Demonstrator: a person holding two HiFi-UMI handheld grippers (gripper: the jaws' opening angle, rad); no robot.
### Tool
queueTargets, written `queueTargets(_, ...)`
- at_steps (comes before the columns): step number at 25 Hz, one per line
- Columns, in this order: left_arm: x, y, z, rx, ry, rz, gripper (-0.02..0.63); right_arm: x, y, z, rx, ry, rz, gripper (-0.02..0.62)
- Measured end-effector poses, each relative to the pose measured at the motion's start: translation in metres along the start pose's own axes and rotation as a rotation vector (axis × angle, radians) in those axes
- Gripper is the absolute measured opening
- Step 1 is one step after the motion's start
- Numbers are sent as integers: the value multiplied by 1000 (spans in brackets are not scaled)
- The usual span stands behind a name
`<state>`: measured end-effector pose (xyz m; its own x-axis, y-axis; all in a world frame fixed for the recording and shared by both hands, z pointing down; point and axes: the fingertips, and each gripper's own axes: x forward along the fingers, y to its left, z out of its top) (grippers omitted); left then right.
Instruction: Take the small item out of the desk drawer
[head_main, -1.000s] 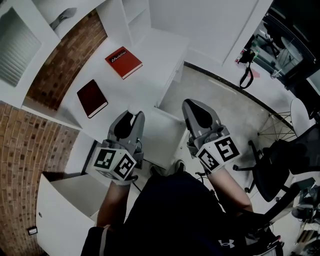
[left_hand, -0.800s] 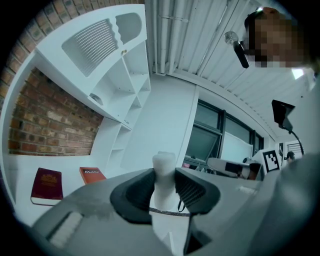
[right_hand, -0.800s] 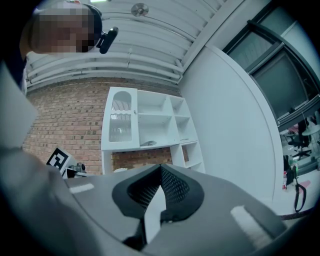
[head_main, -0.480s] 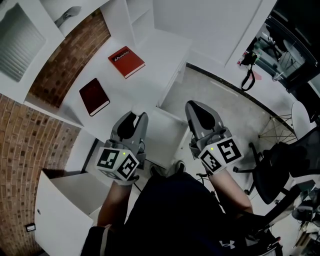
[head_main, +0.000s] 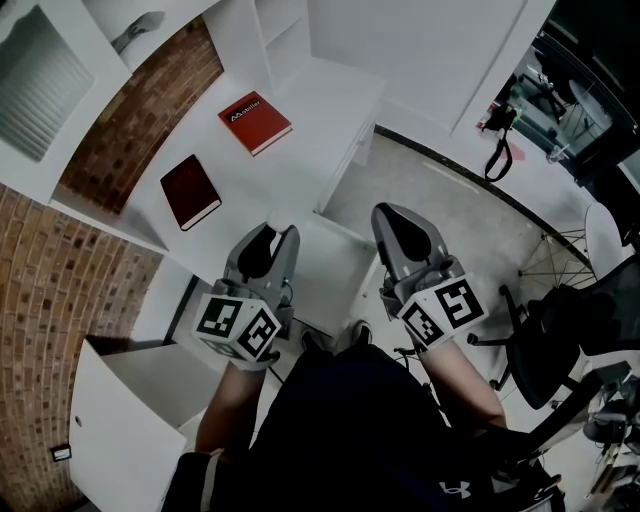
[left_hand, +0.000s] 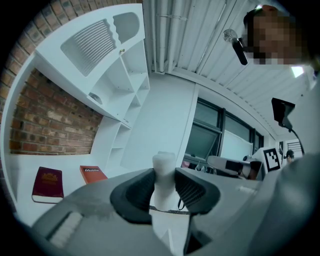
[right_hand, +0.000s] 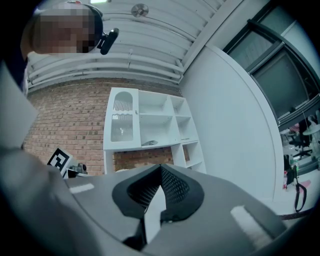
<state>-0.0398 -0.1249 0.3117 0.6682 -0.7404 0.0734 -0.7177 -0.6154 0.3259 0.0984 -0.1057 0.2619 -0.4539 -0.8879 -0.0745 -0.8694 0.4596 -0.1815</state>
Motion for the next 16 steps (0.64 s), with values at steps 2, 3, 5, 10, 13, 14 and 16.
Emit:
queueTargets(2, 0, 0, 0, 0, 1, 0, 140, 0, 0, 0, 0, 1, -1, 2)
queueTargets(3, 1, 0, 0, 1, 2, -1, 140, 1, 0, 1, 0, 1, -1, 2)
queueTargets(5, 1, -1, 0, 1, 4, -1, 140, 0, 0, 1, 0, 1, -1, 2)
queueTargets(10, 2, 1, -1, 2, 14, -13, 140, 1, -1, 0, -1, 1, -13, 2)
queueTargets(13, -2, 13, 2, 14, 4, 10, 140, 15, 5, -4, -6, 4, 17, 2)
queueTargets(14, -5, 17, 3, 17, -4, 25, 140, 21, 8, -4, -8, 2, 36, 2)
queueTargets(16, -8, 24, 6, 23, -18, 55, 140, 31, 12, -4, -13, -2, 74, 2)
